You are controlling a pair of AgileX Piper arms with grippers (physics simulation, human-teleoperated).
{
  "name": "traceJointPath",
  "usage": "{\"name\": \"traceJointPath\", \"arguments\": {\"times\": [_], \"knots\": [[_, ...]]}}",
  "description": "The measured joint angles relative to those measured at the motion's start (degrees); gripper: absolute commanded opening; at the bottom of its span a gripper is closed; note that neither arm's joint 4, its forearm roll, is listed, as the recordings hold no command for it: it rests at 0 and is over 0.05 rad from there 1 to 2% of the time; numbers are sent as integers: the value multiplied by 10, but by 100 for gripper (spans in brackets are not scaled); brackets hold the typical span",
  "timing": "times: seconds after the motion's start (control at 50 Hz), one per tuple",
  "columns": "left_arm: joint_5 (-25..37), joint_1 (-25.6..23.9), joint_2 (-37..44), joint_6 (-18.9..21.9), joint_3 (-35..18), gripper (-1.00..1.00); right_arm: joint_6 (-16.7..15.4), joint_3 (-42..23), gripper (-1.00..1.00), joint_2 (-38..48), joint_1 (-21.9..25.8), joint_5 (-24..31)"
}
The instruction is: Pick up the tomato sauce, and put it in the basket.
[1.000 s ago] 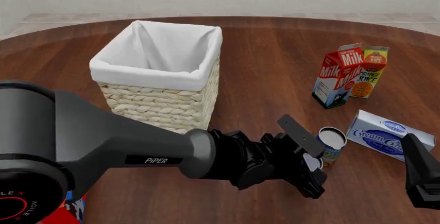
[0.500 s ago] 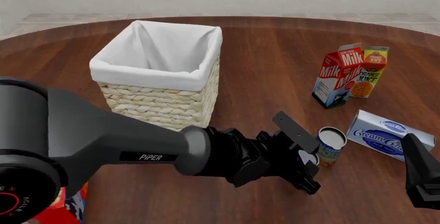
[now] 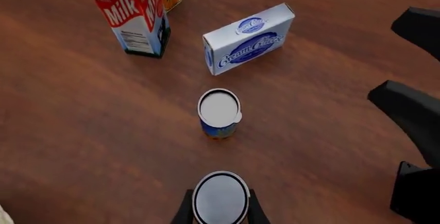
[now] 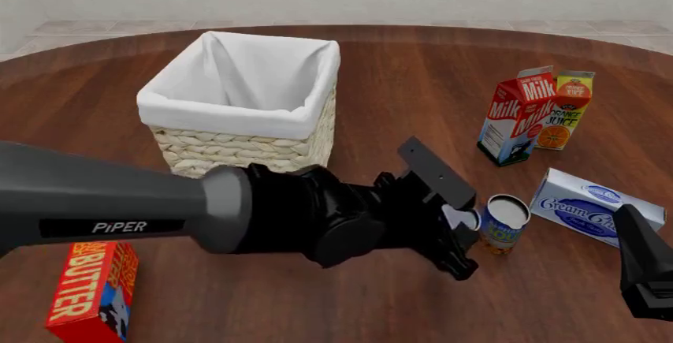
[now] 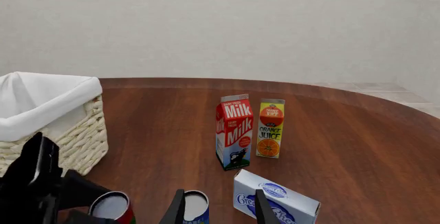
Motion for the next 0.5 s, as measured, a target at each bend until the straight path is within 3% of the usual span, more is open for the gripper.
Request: {"name": "traceJointPath", "arguments": {"times": [0.5], "knots": [[73,32,-208,40,72,-100,0,0,100,0,0,0]]}}
